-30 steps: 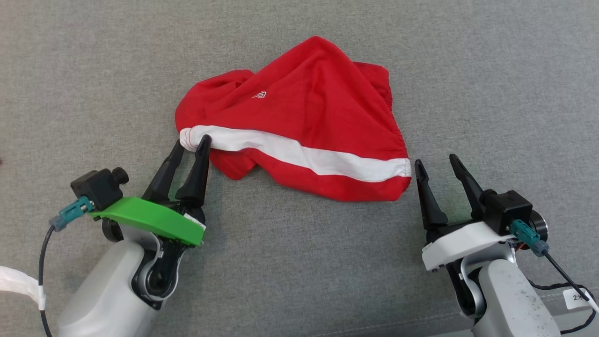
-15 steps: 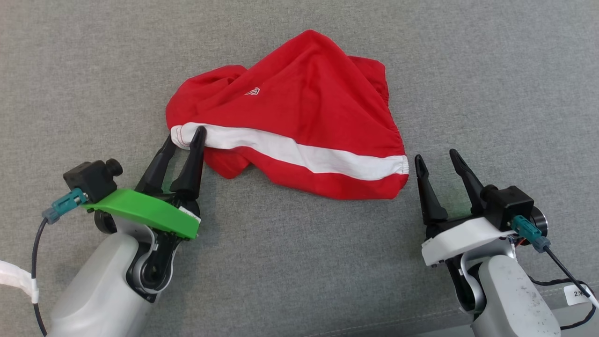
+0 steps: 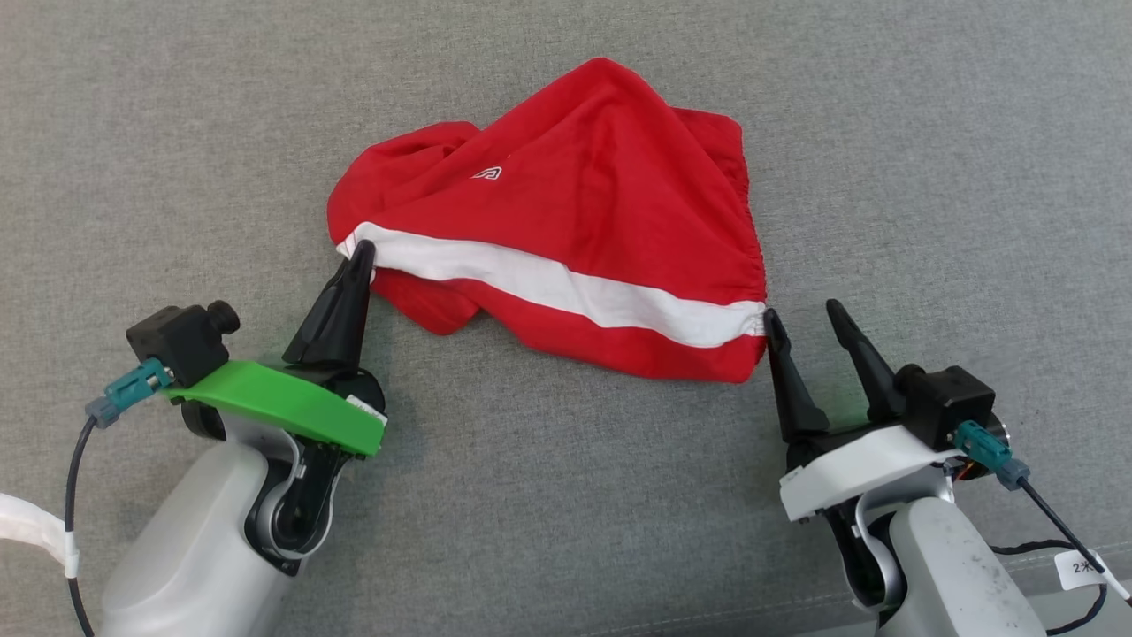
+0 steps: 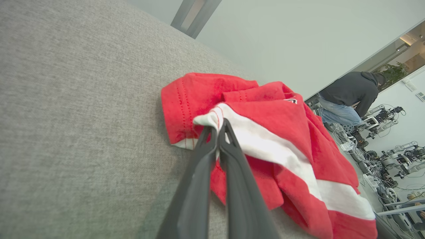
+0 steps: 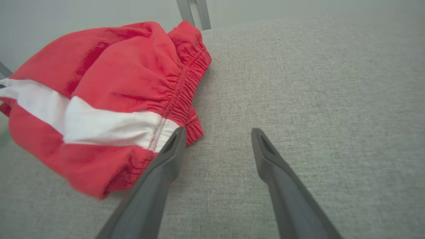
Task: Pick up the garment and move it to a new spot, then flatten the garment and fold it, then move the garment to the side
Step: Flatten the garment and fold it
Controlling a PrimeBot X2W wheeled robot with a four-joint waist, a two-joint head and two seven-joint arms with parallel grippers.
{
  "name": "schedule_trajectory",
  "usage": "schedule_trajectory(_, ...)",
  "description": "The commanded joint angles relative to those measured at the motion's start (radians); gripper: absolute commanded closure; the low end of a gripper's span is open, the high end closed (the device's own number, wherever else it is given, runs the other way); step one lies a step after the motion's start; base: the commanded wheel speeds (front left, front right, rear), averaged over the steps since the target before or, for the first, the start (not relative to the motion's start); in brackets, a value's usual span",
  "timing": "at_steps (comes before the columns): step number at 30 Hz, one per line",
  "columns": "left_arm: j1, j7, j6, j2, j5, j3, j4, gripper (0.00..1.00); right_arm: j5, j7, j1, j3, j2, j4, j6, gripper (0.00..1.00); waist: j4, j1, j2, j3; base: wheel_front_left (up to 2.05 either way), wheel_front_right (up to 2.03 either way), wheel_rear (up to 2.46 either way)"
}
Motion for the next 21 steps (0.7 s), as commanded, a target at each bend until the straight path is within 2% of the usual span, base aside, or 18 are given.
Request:
schedule_trajectory(1,0.012,0.001,-0.004,0.002,0.005,0.008,-0.002,1.00,0.014,-0.003,0.016,0.010,-0.001,-0.007,-0.001,0.00,0.000,0.0000,0.0000,0.000,0.00,0.00,0.00)
schedule_trajectory(13,0.020,0.001,-0.004,-0.009,0.035,0.020,0.003,1.00,0.145,-0.003,0.026,0.053,-0.001,-0.045,-0.001,0.00,0.001,0.0000,0.0000,0.001,0.00,0.00,0.00)
schedule_trajectory(21,0.021,0.001,-0.004,-0.015,0.039,0.022,0.005,1.00,0.217,-0.003,-0.011,0.099,-0.001,0.011,-0.001,0.00,0.008,0.0000,0.0000,0.003,0.00,0.00,0.00)
